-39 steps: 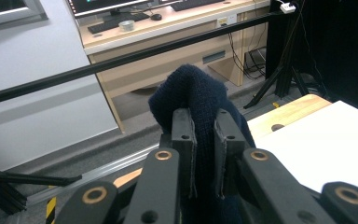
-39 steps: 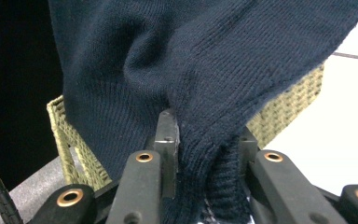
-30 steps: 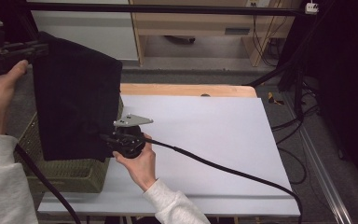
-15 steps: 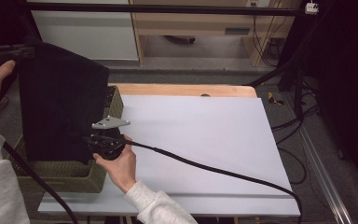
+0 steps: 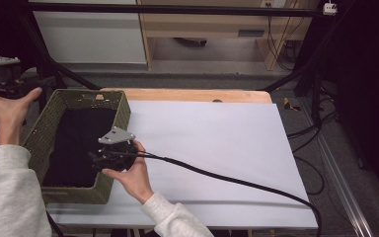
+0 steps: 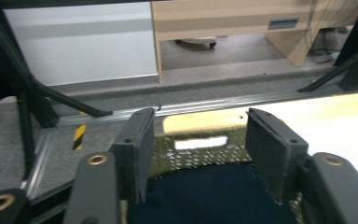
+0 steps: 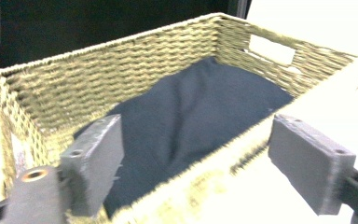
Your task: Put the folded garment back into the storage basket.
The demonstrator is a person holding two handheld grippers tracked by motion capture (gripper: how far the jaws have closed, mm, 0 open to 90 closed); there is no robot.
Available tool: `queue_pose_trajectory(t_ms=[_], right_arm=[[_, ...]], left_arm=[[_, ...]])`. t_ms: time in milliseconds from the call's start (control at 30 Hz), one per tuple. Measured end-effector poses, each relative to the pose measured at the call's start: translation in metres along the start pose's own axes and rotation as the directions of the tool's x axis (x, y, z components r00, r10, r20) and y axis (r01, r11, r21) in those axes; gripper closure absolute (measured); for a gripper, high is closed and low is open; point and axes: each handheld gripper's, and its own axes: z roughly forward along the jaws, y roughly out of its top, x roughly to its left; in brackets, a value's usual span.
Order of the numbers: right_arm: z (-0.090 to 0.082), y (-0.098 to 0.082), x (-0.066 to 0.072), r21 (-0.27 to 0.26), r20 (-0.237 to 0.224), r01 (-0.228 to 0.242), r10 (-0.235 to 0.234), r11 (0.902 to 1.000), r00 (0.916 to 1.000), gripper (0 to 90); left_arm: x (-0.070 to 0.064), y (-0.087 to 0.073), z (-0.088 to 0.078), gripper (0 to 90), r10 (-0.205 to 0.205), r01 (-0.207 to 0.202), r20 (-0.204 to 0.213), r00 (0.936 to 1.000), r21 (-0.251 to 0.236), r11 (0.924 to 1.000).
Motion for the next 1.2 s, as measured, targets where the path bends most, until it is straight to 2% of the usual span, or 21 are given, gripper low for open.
queue_pose_trajectory(t_ms=[67,167,267,433,533,667,833,900,933,1000,1033,1067,1200], right_arm=[[-0.012,-0.001,-0.009,-0.003,0.012,0.001,-0.001,1.0000,0.9999,16.5],[-0.027,-0.003,-0.022,0.006,0.007,-0.020,0.020,0.9998,0.9998,13.0],[-0.042,-0.005,-0.034,0.017,0.012,-0.026,0.025,0.9995,0.9996,11.8],[-0.066,-0.013,-0.052,0.031,-0.027,-0.015,0.016,0.9994,0.9995,7.0],[-0.078,-0.020,-0.063,0.034,-0.036,-0.009,0.010,0.9994,0.9993,6.8],[-0.090,-0.030,-0.079,0.067,-0.039,-0.001,0.004,0.9978,0.9992,6.7],[-0.106,-0.044,-0.099,0.082,-0.042,0.000,0.004,0.9966,0.9991,6.1],[-0.113,-0.049,-0.107,0.094,-0.037,-0.003,0.006,0.9956,0.9993,6.1],[-0.116,-0.052,-0.111,0.095,-0.035,-0.004,0.007,0.9954,0.9994,5.9],[-0.124,-0.058,-0.119,0.100,-0.030,-0.013,0.016,0.9949,0.9994,5.8],[-0.127,-0.060,-0.123,0.102,-0.028,-0.022,0.025,0.9946,0.9993,5.6],[-0.131,-0.063,-0.128,0.101,-0.024,-0.028,0.030,0.9945,0.9993,5.5],[-0.146,-0.071,-0.143,0.106,-0.010,-0.047,0.048,0.9932,0.9988,5.3]], left_arm=[[-0.003,-0.008,-0.003,37.0,0.012,-0.012,0.018,0.9998,0.004,0.9999],[-0.007,-0.020,-0.008,31.4,-0.006,0.007,0.055,0.9985,-0.016,0.9999],[-0.010,-0.032,-0.010,25.8,-0.019,0.020,0.085,0.9962,-0.006,0.9998],[-0.019,-0.051,-0.009,17.3,-0.026,0.026,0.127,0.9916,0.007,0.9996],[-0.027,-0.060,-0.009,12.6,-0.032,0.031,0.166,0.9856,0.009,0.9995],[-0.041,-0.070,-0.010,7.5,-0.016,0.016,0.205,0.9785,0.006,0.9999],[-0.062,-0.080,-0.011,2.5,0.011,-0.014,0.236,0.9716,0.012,0.9998],[-0.070,-0.082,-0.013,1.2,0.020,-0.022,0.255,0.9666,0.006,0.9997],[-0.070,-0.082,-0.013,1.2,0.020,-0.022,0.255,0.9666,0.006,0.9997],[-0.079,-0.083,-0.016,1.0,0.033,-0.034,0.279,0.9598,-0.004,0.9994],[-0.088,-0.085,-0.019,0.8,0.043,-0.040,0.306,0.9512,-0.016,0.9991],[-0.093,-0.085,-0.020,0.8,0.047,-0.043,0.321,0.9458,-0.020,0.9989],[-0.112,-0.088,-0.022,0.7,0.076,-0.068,0.352,0.9329,-0.034,0.9971]])
